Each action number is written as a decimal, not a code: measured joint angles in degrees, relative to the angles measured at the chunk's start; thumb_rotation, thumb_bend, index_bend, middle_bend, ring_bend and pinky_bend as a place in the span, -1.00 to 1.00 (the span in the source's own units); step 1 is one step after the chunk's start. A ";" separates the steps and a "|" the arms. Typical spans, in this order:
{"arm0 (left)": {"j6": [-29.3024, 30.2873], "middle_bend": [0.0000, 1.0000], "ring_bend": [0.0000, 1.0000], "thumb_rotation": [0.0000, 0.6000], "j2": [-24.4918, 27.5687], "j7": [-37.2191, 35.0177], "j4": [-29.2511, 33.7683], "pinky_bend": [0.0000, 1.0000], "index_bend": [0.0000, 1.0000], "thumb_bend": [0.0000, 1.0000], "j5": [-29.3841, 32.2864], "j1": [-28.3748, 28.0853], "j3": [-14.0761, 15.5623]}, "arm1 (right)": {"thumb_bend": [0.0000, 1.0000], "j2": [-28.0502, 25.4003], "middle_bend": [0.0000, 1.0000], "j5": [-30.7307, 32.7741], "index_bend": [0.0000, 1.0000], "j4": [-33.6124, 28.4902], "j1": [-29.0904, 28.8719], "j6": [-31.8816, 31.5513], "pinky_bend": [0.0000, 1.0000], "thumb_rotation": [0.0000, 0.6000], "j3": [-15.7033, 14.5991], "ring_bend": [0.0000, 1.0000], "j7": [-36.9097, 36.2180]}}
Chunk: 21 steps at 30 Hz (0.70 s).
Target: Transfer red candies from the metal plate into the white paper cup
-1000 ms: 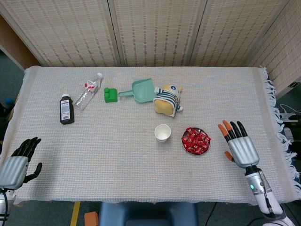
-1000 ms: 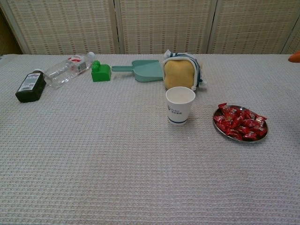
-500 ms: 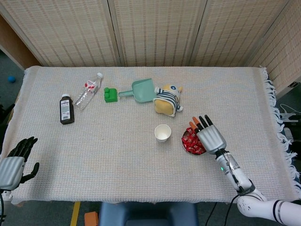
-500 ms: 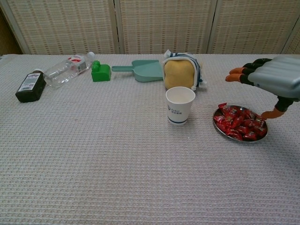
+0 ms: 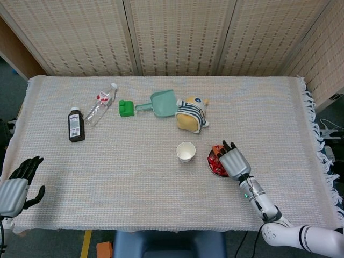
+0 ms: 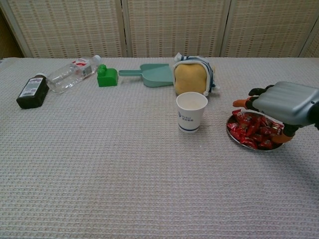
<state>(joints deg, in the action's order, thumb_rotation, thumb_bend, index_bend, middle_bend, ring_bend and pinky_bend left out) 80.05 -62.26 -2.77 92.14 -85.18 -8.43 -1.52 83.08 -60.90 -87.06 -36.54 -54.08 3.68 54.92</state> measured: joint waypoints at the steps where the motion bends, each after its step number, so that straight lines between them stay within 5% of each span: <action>1: -0.03 -0.97 -1.00 1.00 0.00 -0.03 -0.01 -0.65 -1.00 -0.08 -0.02 -0.02 0.01 | -0.71 0.26 -0.57 0.08 -0.82 0.32 -0.12 -0.05 -0.60 1.00 -0.19 -0.87 -0.01; 21: -0.70 -0.97 -1.00 1.00 0.25 -0.98 -0.15 -0.65 -1.00 -0.08 -0.07 -0.25 0.21 | -0.71 4.49 -0.34 2.23 -0.54 4.42 -2.00 -3.36 -0.49 1.00 -3.05 -0.71 4.06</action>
<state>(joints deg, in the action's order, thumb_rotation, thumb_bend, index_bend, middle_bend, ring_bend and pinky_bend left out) 79.34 -62.01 -3.74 91.98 -85.25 -8.68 -1.31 87.56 -58.67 -82.64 -38.55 -57.44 0.64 58.98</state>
